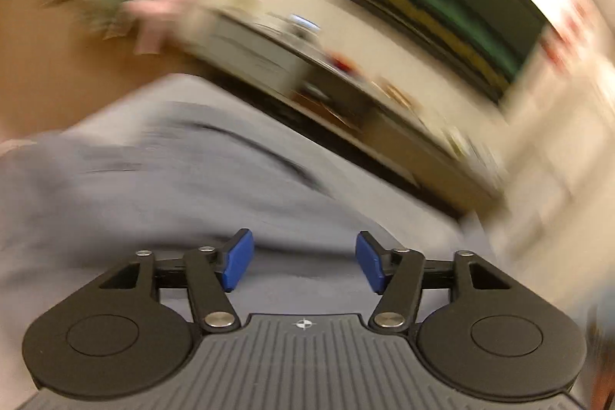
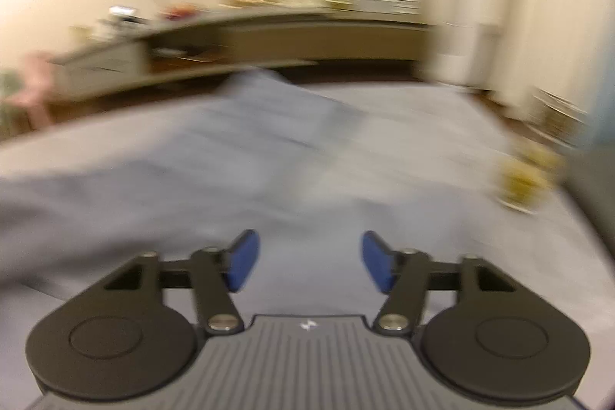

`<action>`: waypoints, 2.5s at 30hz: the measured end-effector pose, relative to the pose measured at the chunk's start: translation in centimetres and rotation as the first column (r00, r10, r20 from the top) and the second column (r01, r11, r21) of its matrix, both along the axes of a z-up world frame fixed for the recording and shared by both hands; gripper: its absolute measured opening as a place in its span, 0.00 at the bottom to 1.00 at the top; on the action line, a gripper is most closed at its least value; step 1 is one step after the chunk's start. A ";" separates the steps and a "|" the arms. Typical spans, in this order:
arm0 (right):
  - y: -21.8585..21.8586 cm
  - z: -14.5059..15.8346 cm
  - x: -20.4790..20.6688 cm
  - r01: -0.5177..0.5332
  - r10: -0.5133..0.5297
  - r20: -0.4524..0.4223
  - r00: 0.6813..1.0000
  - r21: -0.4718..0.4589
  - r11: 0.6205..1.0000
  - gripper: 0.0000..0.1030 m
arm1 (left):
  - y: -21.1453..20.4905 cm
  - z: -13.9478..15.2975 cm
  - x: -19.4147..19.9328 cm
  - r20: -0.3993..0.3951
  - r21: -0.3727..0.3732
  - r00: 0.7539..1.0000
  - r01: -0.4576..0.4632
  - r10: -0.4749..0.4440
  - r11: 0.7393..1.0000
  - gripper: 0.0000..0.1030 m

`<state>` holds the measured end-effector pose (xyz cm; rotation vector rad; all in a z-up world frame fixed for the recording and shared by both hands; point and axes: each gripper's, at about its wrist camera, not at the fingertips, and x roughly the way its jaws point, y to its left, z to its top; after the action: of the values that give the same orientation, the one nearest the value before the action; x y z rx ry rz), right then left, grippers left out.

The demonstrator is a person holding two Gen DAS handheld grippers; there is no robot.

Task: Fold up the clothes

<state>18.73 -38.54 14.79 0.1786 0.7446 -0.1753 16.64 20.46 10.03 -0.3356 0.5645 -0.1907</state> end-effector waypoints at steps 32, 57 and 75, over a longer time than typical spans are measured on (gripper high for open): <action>9.4 -4.3 0.9 0.061 -0.057 -0.074 0.996 0.063 0.996 0.02 | -13.1 -6.7 -1.2 -0.065 0.191 0.873 0.487 -0.484 0.852 0.80; 4.2 7.7 2.5 0.142 -0.157 0.247 0.956 0.078 0.987 0.01 | -12.7 -8.4 1.4 -0.237 -0.012 0.877 0.428 -0.418 0.904 0.81; -11.7 -9.2 -10.1 0.495 -0.510 0.002 0.860 0.237 0.836 0.37 | -15.5 -8.3 -2.3 -0.219 0.187 0.915 0.380 -0.339 0.906 0.81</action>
<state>8.65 -50.23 5.60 0.6028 0.6379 -0.5862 14.32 4.95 1.69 -0.0216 0.8220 -0.4539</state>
